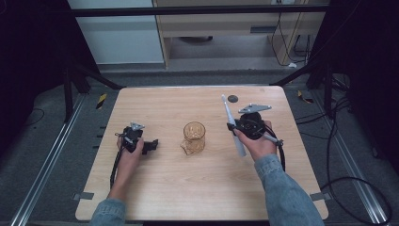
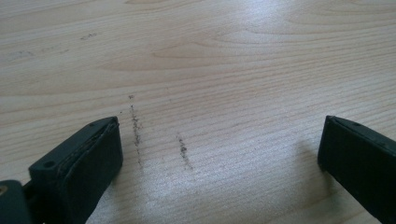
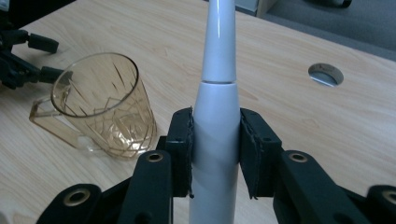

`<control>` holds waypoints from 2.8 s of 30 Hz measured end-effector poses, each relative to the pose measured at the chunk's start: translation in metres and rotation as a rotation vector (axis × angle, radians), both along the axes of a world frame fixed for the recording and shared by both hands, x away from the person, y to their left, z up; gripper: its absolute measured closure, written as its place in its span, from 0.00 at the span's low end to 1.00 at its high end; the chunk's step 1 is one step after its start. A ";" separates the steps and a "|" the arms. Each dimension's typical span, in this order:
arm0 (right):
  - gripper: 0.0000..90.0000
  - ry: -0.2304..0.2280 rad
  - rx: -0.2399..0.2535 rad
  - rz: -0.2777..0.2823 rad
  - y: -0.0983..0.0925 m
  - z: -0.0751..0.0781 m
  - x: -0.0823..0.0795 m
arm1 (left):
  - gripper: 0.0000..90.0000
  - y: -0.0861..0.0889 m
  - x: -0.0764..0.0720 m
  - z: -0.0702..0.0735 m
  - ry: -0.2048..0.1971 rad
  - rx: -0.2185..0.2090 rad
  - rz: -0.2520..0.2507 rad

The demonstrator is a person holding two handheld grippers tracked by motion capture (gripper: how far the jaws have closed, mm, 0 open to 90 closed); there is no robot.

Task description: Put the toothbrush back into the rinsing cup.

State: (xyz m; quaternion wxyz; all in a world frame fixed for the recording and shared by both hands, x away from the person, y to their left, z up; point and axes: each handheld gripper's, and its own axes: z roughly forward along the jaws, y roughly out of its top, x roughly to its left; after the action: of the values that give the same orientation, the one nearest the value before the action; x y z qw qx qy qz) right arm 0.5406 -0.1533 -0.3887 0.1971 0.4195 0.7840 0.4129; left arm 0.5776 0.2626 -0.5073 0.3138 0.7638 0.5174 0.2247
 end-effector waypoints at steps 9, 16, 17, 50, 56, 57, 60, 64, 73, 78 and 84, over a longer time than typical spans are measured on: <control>0.75 -0.056 0.017 0.005 0.017 0.010 0.013 | 0.00 0.000 0.000 0.000 0.000 0.000 0.000; 0.75 -0.090 0.027 0.020 0.028 0.021 0.020 | 0.00 0.000 0.000 0.000 0.000 0.000 0.000; 0.75 -0.095 0.029 0.024 0.030 0.022 0.021 | 0.00 0.000 0.000 0.000 0.000 0.000 0.000; 0.75 -0.123 0.105 0.024 0.046 0.027 0.025 | 0.00 0.000 0.000 0.000 0.000 0.000 0.002; 0.75 -0.131 0.116 0.028 0.049 0.027 0.024 | 0.00 0.000 0.000 0.000 0.000 0.000 0.002; 0.75 -0.134 0.119 0.027 0.050 0.028 0.025 | 0.00 0.000 0.000 0.000 0.001 0.000 0.002; 0.75 -0.145 0.128 0.023 0.051 0.031 0.025 | 0.00 0.000 0.000 0.000 0.000 0.002 0.002; 0.75 -0.157 0.139 0.016 0.051 0.033 0.026 | 0.00 0.000 0.000 0.000 0.000 0.003 0.003; 0.75 -0.186 0.153 0.008 0.054 0.044 0.027 | 0.00 0.000 0.000 0.000 -0.001 0.002 0.004; 0.75 -0.212 0.153 0.008 0.061 0.051 0.028 | 0.00 -0.001 -0.001 0.000 -0.001 0.001 0.007; 0.75 -0.236 0.165 0.016 0.072 0.059 0.030 | 0.00 -0.001 0.000 0.000 0.000 0.001 0.007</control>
State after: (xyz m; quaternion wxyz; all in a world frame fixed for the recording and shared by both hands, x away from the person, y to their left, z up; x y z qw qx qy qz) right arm 0.5701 -0.0814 -0.3298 0.2494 0.3764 0.7220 0.5242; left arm 0.5772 0.2619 -0.5072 0.3126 0.7622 0.5198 0.2263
